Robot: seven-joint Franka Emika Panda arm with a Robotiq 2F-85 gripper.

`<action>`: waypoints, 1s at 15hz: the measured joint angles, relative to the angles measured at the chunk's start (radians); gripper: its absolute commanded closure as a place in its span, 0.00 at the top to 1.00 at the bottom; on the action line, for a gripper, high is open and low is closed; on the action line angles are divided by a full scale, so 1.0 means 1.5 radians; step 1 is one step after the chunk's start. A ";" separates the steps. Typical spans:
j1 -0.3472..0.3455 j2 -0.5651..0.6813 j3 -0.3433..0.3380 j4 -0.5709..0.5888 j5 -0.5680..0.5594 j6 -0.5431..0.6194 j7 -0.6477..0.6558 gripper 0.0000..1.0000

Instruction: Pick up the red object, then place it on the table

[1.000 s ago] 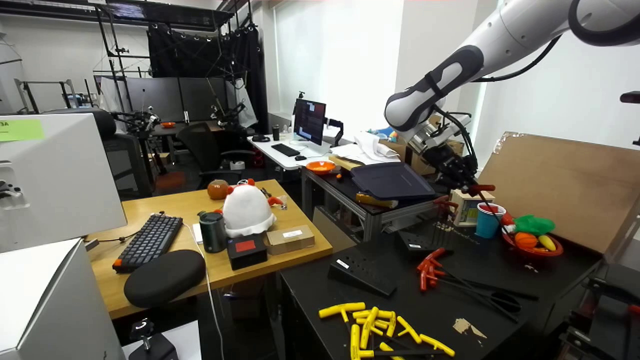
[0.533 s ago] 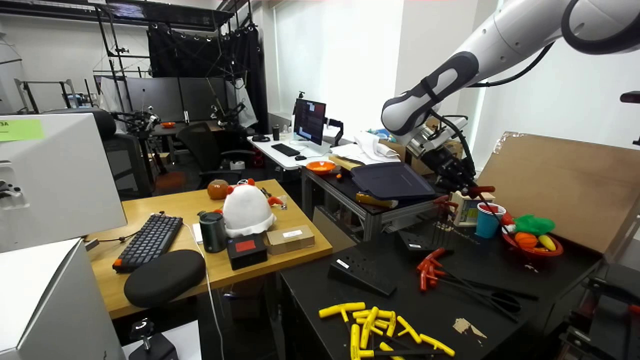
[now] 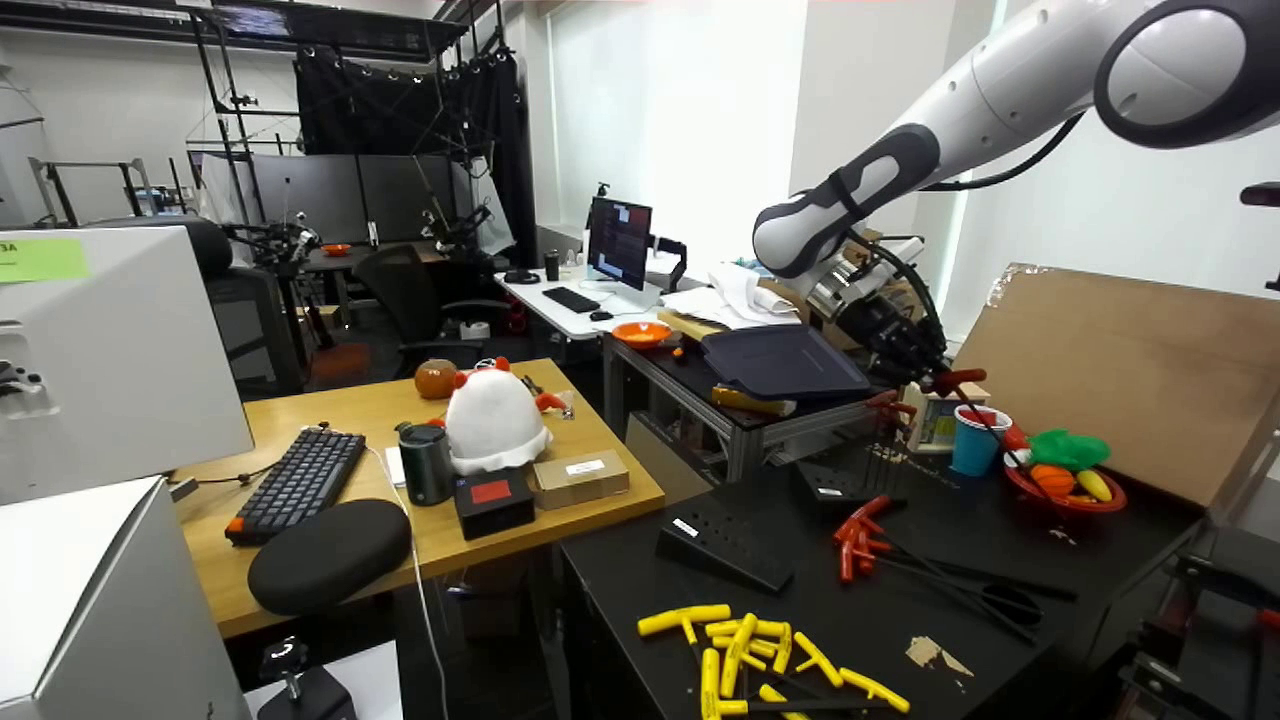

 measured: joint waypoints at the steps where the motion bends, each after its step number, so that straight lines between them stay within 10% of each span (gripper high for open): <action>1: 0.000 0.006 0.000 0.010 0.000 -0.006 -0.002 0.05; 15: 0.061 0.176 0.014 0.198 -0.024 -0.146 -0.004 0.05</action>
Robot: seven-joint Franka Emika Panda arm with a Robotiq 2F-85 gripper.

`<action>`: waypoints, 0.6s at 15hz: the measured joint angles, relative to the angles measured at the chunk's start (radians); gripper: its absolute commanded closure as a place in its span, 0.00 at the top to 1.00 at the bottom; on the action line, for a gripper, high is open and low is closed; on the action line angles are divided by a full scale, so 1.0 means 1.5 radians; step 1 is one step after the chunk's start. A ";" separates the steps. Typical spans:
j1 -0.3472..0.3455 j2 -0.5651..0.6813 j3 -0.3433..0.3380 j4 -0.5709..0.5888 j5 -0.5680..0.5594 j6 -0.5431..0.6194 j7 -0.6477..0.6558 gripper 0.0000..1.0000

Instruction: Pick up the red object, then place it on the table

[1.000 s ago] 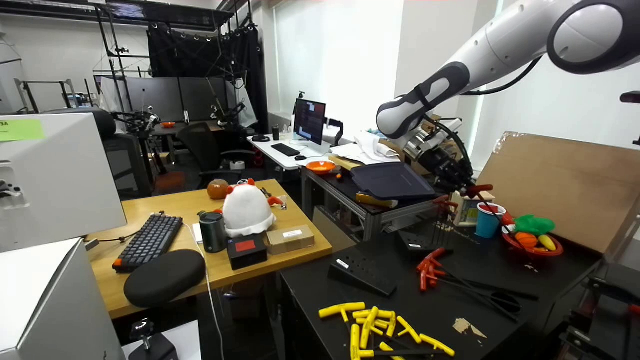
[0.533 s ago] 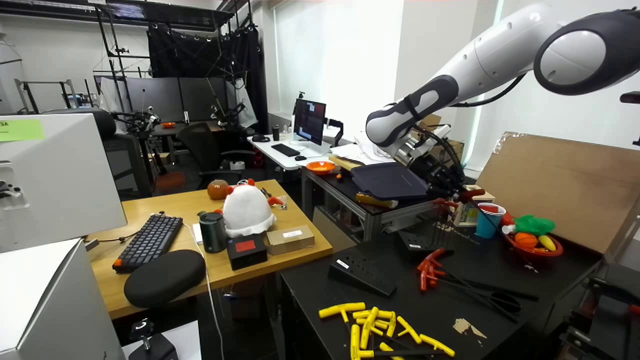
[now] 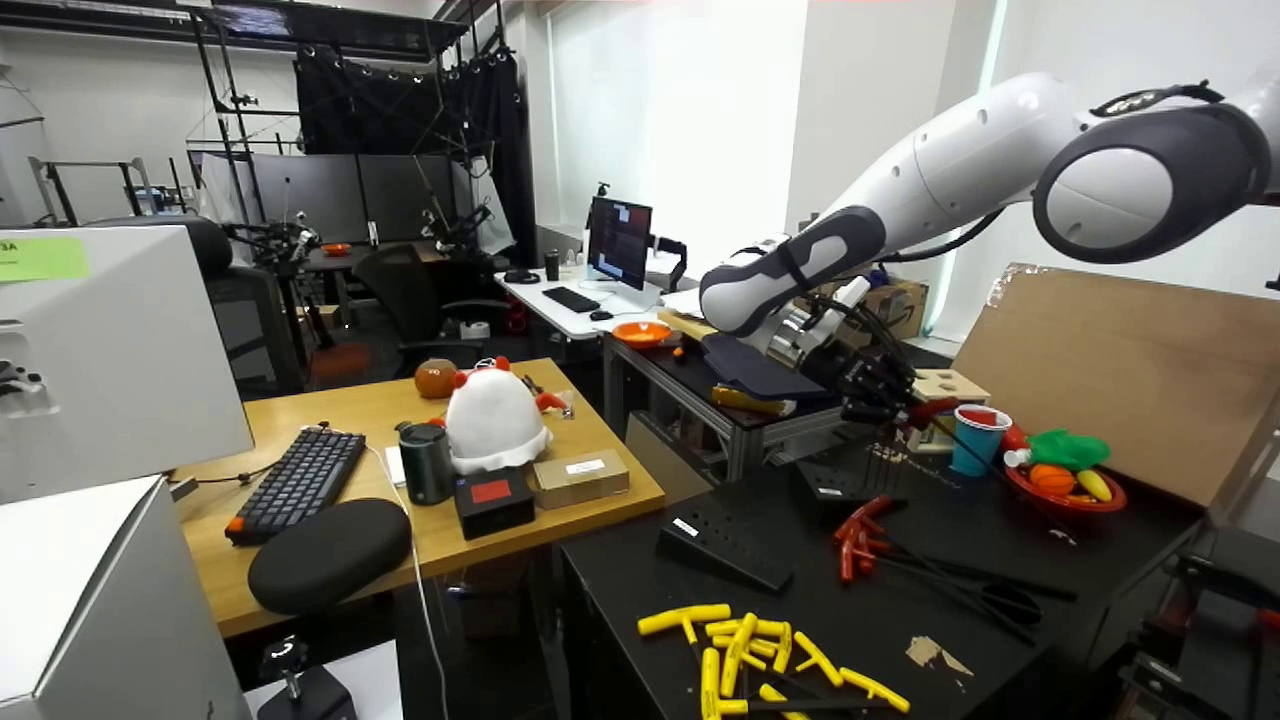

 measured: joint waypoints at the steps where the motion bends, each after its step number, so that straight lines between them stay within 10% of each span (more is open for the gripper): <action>1: 0.001 0.011 0.000 0.014 -0.002 -0.008 -0.001 0.05; 9: 0.002 0.061 0.000 0.118 -0.020 -0.009 -0.052 0.05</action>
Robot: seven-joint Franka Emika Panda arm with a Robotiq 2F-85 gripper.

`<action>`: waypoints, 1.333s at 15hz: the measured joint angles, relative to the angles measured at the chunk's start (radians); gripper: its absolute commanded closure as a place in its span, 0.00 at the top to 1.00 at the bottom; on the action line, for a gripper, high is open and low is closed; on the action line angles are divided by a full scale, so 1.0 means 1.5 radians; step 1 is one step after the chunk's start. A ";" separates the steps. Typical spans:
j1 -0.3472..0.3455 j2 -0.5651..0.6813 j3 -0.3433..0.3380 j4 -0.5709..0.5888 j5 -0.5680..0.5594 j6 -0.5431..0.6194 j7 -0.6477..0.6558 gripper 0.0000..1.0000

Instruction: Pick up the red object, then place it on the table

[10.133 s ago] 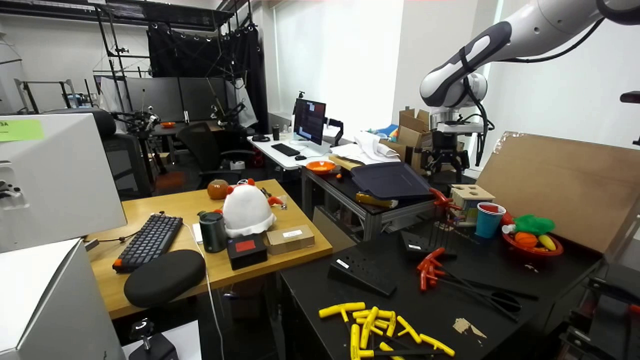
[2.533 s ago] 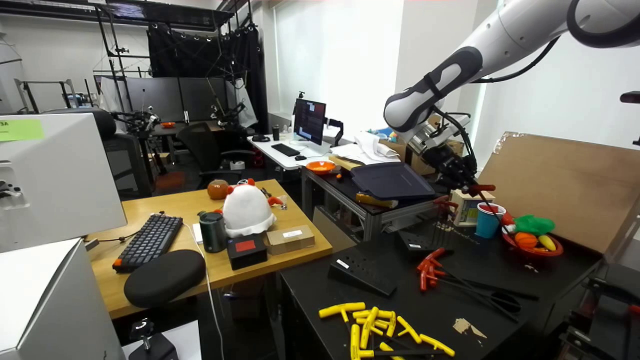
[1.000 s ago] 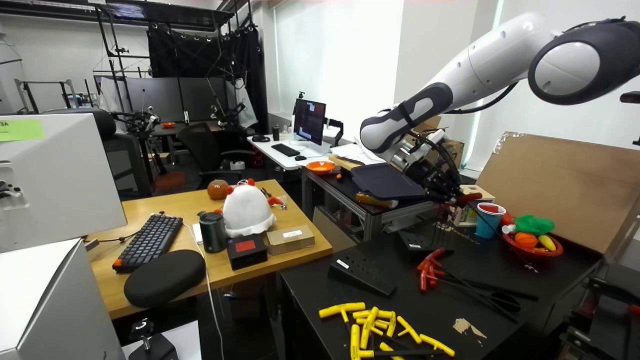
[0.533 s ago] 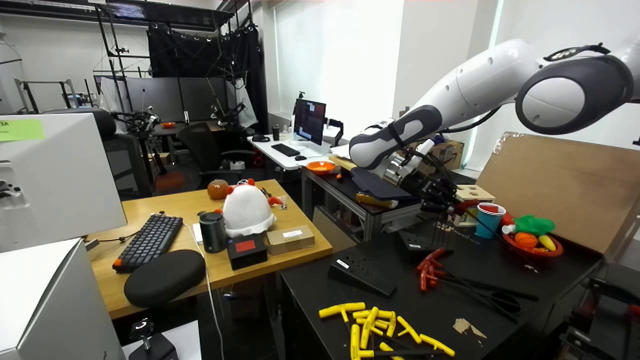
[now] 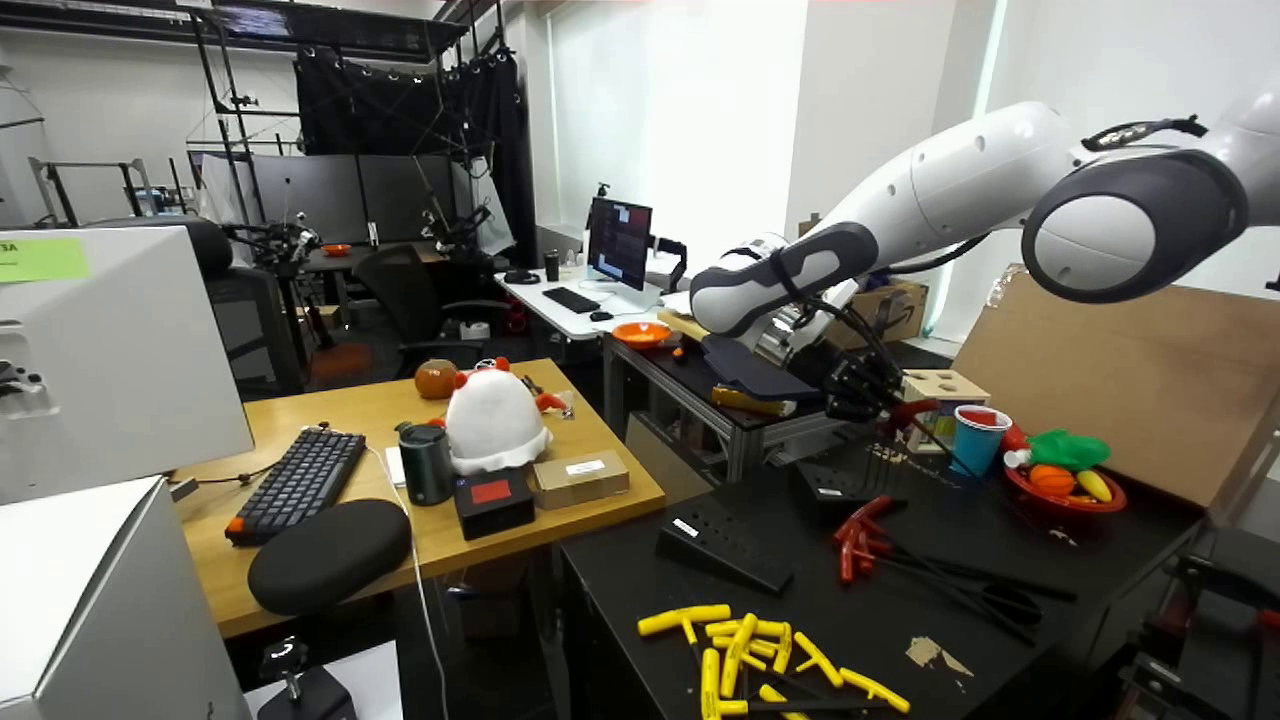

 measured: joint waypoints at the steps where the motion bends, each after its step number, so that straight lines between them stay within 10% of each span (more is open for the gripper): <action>1: 0.000 0.002 0.000 0.008 -0.001 0.002 -0.009 0.05; 12: -0.010 0.028 -0.001 0.049 -0.001 0.004 -0.028 0.05; 13: -0.010 0.029 -0.001 0.051 -0.001 0.004 -0.028 0.11; 14: -0.010 0.030 -0.001 0.051 -0.001 0.004 -0.028 0.44; 16: -0.011 0.031 -0.001 0.052 -0.001 0.004 -0.028 0.51; 17: -0.011 0.032 -0.001 0.054 -0.001 0.003 -0.028 0.14; 20: -0.011 0.032 -0.001 0.057 -0.001 0.003 -0.037 0.06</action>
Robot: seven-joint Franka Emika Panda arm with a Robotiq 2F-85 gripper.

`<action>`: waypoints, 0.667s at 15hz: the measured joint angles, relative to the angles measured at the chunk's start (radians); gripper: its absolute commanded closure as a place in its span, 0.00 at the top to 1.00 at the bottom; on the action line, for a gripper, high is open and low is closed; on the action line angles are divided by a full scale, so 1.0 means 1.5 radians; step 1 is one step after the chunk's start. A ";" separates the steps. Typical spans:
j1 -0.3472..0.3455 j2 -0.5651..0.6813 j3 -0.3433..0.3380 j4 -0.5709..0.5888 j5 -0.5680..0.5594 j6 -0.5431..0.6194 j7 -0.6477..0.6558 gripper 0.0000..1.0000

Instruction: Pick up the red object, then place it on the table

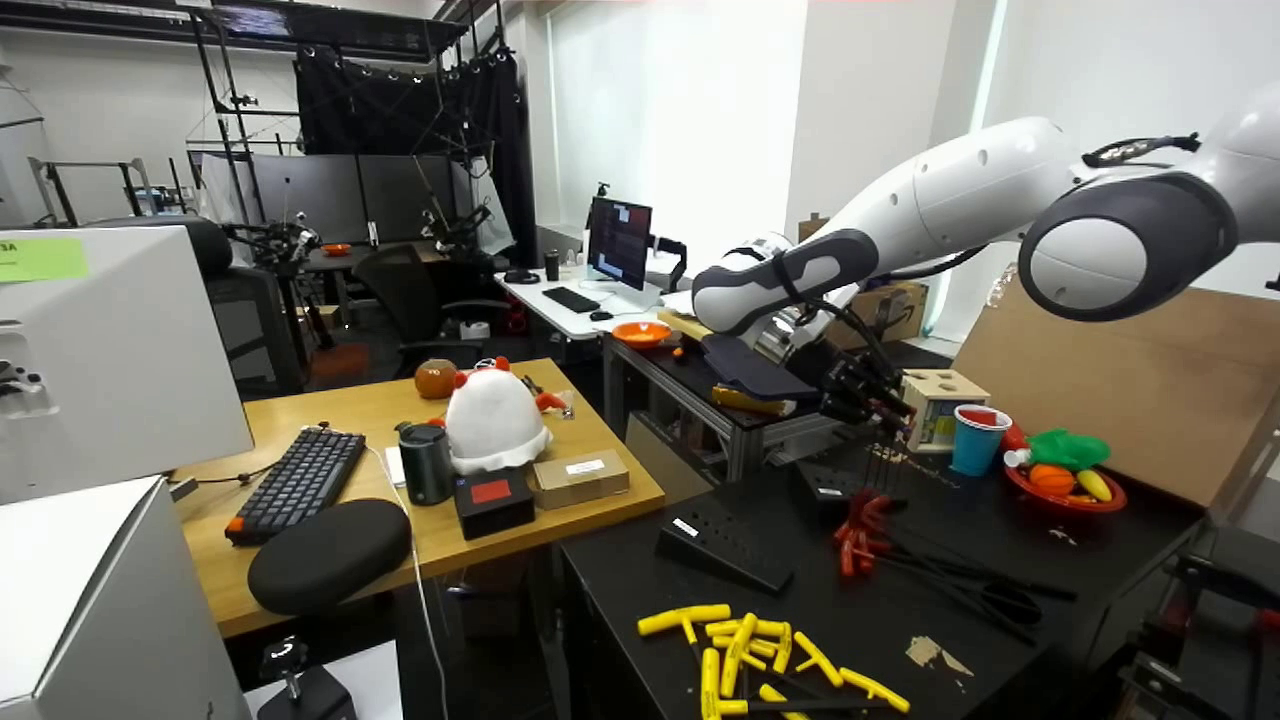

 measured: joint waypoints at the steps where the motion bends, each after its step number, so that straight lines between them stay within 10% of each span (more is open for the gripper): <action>1: 0.000 0.000 0.000 0.001 0.000 0.000 -0.003 0.00; 10: -0.006 0.000 0.000 0.013 0.000 0.000 -0.004 0.00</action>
